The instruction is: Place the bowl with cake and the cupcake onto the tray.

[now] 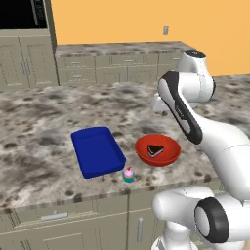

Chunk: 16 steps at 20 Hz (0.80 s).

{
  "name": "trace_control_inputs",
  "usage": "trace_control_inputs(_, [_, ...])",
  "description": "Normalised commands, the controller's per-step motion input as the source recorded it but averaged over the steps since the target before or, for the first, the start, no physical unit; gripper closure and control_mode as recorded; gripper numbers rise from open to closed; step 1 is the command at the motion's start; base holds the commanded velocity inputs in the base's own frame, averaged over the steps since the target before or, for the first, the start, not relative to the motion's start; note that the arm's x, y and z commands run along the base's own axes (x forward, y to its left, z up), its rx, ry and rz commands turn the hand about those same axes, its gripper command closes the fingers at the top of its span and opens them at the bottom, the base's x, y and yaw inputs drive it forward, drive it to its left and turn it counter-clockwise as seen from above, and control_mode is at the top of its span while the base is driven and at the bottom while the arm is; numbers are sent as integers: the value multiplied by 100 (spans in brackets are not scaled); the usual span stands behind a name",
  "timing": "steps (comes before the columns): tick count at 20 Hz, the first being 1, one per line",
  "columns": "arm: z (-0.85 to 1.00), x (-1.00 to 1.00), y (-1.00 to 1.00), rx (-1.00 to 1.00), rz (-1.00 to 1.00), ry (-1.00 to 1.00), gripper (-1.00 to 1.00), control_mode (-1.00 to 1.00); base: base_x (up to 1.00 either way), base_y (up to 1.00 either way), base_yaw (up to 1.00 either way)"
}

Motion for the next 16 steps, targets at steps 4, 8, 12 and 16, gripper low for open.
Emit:
trace_control_inputs(4, [-36, -41, -2, -6, 3, -1, -100, -100, 0, 0, 0])
trace_control_inputs(8, [-53, -24, -3, -1, 4, -1, -100, -100, 0, 0, 0])
trace_control_inputs(12, [-55, -5, -35, 1, 0, -2, -100, -100, 0, 0, 0])
trace_control_inputs(16, [-64, -2, -39, 0, -5, 0, -100, -100, 0, 0, 0])
